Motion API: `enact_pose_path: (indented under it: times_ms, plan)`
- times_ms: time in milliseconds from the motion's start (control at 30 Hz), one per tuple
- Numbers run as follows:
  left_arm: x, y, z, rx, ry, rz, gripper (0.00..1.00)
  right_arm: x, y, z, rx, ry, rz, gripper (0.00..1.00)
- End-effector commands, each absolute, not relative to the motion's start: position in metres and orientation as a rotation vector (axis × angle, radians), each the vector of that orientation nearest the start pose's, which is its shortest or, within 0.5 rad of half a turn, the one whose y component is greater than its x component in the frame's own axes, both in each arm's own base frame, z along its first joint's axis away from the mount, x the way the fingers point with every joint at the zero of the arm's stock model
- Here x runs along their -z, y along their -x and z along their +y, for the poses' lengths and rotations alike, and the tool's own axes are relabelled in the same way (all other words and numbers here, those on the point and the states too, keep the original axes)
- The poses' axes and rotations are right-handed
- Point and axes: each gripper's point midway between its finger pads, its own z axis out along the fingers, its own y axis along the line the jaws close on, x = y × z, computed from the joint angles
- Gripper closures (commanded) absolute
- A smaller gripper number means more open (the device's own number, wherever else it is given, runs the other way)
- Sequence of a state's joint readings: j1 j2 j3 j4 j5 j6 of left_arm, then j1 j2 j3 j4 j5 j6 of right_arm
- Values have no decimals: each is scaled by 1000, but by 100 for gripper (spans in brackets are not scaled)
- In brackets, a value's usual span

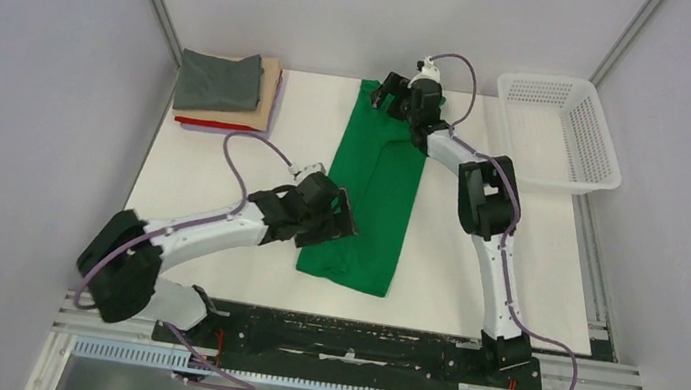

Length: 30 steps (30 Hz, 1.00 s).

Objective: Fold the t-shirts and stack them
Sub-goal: Rotate the tshirt 90 degrees, then grab the bottom of the folded rectangular tshirt with both arms

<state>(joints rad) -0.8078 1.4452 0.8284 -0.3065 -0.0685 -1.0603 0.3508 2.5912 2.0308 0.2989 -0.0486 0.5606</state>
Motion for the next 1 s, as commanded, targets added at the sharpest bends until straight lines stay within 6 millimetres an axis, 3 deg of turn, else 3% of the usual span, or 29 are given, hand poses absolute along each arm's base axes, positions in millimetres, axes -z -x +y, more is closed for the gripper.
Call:
enact_pose_path:
  times_ms: [0, 100, 133, 167, 267, 333, 433, 633, 967]
  plan:
    - [-113, -231, -202, 326, 265, 2497, 0, -217, -615, 257, -581, 79, 1741, 2]
    - [-107, -223, -163, 261, 284, 2515, 0, -198, -546, 238, -491, 169, 1843, 2]
    - [-100, -220, -156, 294, 294, 2545, 0, -203, -524, 232, -476, 189, 1853, 2]
    - [-95, -218, -154, 348, 287, 2564, 0, -188, -499, 229, -465, 219, 1898, 2]
    - [-79, -207, -162, 522, 248, 2649, 3, -154, -428, 226, -411, 321, 2020, 2]
    - [-76, -204, -172, 581, 192, 2688, 7, -128, -387, 221, -383, 336, 2101, 2]
    - [-69, -197, -182, 641, 136, 2750, 12, -106, -338, 232, -459, 407, 2204, 2]
    - [-41, -178, -181, 653, 166, 2851, 28, -81, -275, 234, -465, 584, 2313, 3]
    - [-13, -184, -185, 621, 225, 2902, 56, -53, -195, 232, -497, 1015, 2289, 7]
